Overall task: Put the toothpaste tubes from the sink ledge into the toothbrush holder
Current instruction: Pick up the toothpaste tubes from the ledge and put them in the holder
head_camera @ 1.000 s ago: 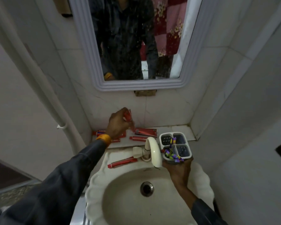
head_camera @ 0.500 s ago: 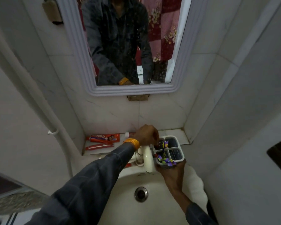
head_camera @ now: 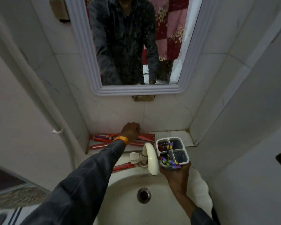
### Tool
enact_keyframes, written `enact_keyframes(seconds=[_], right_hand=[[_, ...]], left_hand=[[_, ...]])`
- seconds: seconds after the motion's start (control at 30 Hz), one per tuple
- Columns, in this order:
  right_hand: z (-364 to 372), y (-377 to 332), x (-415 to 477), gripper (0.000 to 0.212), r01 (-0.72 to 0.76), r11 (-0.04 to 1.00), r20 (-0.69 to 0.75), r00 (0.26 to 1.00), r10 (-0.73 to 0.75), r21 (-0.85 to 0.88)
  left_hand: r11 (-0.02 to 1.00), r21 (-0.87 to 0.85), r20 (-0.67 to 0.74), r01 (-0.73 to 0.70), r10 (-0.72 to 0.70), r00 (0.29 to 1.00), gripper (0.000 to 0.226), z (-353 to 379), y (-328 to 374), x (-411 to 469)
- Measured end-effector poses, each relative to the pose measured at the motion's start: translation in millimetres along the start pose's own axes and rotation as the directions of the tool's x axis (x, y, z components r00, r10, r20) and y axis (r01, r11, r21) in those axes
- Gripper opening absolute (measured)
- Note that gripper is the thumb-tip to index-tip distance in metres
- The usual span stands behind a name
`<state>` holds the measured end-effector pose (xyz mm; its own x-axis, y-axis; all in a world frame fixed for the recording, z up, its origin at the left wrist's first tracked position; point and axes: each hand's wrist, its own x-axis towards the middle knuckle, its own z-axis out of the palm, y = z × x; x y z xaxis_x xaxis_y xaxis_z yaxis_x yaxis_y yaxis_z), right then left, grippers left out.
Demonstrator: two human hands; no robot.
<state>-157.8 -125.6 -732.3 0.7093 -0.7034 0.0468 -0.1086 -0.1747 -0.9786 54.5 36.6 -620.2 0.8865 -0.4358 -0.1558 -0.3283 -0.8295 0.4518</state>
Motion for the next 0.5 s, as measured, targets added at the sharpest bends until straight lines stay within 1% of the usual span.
enact_keyframes(seconds=[0.03, 0.1, 0.17, 0.33, 0.4, 0.5], right_hand=[[0, 2, 1, 0.113, 0.002, 1.0, 0.003, 1.0, -0.002, 0.0], [0, 7, 2, 0.113, 0.001, 1.0, 0.004, 1.0, -0.001, 0.001], [1, 9, 2, 0.114, 0.008, 1.0, 0.002, 1.0, -0.008, 0.004], [1, 14, 6, 0.114, 0.027, 0.999, 0.03, 0.999, -0.027, 0.02], [1, 16, 6, 0.116, 0.031, 0.999, 0.03, 0.999, -0.032, 0.022], [0, 18, 5, 0.117, 0.024, 0.999, 0.03, 0.999, -0.025, 0.028]], left_hand=[[0.999, 0.024, -0.015, 0.029, -0.029, 0.999, 0.035, 3, -11, 1], [0.993, 0.104, 0.014, 0.047, -0.049, 0.999, 0.04, 12, -28, 3], [0.982, 0.186, 0.059, 0.034, -0.046, 0.997, 0.037, 24, -37, 8], [0.935, 0.355, 0.078, -0.013, -0.016, 0.997, 0.035, 38, -34, 21], [0.921, 0.388, 0.101, -0.031, -0.009, 0.995, 0.034, 39, -31, 27], [0.931, 0.362, 0.135, -0.036, -0.014, 0.991, 0.036, 42, -31, 33]])
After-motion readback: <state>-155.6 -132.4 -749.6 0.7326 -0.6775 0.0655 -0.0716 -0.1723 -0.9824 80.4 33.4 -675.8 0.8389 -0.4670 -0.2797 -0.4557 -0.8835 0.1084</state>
